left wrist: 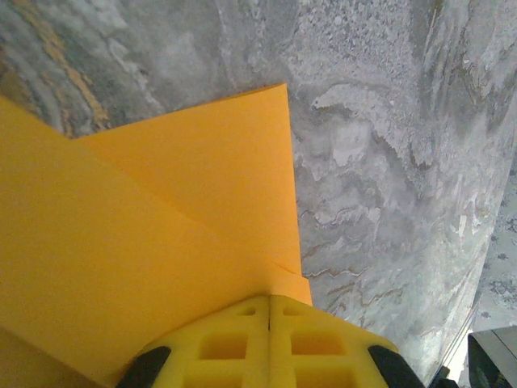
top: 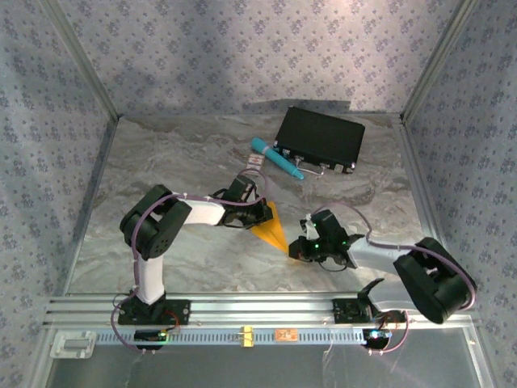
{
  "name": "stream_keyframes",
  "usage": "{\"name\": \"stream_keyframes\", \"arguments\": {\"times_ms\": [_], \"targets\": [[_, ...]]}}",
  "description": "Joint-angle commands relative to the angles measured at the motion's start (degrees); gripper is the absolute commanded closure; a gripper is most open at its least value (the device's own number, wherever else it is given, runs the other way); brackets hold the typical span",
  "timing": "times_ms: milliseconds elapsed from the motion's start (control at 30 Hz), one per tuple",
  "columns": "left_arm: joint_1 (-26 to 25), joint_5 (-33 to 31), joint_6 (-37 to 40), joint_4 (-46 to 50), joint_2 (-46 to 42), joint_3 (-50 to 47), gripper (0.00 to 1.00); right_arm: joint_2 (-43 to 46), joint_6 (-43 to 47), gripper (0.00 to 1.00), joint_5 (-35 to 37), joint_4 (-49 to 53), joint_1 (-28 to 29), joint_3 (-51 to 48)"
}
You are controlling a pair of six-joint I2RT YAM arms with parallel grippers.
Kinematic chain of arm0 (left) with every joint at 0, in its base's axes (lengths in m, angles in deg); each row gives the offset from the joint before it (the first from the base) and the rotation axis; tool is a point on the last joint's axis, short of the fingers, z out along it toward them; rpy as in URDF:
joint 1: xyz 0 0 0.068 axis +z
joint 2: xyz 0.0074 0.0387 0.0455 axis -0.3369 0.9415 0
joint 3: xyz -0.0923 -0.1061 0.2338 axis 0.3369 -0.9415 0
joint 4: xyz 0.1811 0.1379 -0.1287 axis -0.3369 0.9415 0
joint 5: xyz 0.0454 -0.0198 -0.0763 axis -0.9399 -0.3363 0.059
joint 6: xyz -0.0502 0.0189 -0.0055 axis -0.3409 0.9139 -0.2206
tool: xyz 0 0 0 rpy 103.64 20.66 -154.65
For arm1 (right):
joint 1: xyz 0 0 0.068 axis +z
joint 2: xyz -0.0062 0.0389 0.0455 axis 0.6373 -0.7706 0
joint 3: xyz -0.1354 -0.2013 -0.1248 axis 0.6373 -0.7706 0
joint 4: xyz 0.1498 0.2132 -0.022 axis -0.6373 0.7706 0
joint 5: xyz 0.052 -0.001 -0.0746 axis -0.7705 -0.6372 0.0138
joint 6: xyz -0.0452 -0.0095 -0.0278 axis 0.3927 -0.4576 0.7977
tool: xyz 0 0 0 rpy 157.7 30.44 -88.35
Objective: Fold a paper plane with a square sheet of paper (pick it up from the middle)
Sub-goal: Fourth fold the wing at the center of the table.
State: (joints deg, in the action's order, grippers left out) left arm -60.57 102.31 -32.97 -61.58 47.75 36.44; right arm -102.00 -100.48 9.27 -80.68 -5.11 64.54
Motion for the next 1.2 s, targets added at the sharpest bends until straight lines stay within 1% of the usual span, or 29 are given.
{"name": "stream_keyframes", "arguments": {"times_ms": [0, 167, 267, 367, 567, 667, 800, 967, 1167], "targets": [[0.83, -2.49, 1.05, 2.72, 2.00, -1.13, 0.99, 2.37, -1.57, 0.96, 2.41, 7.58, -0.63, -2.70], [0.84, -2.23, 1.22, 2.65, 1.83, -1.22, 0.99, 9.21, -0.92, 0.95, 0.80, 11.25, -0.91, 0.86], [0.83, -2.33, 1.23, 2.54, 1.63, -1.31, 0.99, 10.40, 0.64, 0.94, -3.41, 10.05, -1.24, 4.02], [0.81, -2.24, 1.22, 2.37, 1.61, -1.26, 0.99, 6.62, 3.20, 0.95, -3.45, 11.69, -1.38, 9.24], [0.73, -2.14, 1.32, 2.36, 1.47, -1.37, 0.99, -6.88, 2.21, 0.95, -3.51, 5.60, -0.68, 16.51], [0.70, -2.14, 1.31, 2.20, 1.52, -1.31, 0.99, -11.77, 2.78, 0.95, -2.05, 6.31, -0.04, 19.99], [0.72, -1.97, 1.35, 2.24, 1.65, -1.27, 0.99, -14.95, 2.66, 0.95, -0.16, 6.47, 0.06, 22.01], [0.72, -2.01, 1.40, 2.19, 1.74, -1.06, 0.98, -17.98, 2.96, 0.96, 0.55, 8.05, -0.02, 23.62], [0.74, -1.62, 1.65, 2.03, 1.74, -0.80, 0.98, -19.12, 2.17, 0.96, 1.96, 7.31, -0.33, 21.79]]}}
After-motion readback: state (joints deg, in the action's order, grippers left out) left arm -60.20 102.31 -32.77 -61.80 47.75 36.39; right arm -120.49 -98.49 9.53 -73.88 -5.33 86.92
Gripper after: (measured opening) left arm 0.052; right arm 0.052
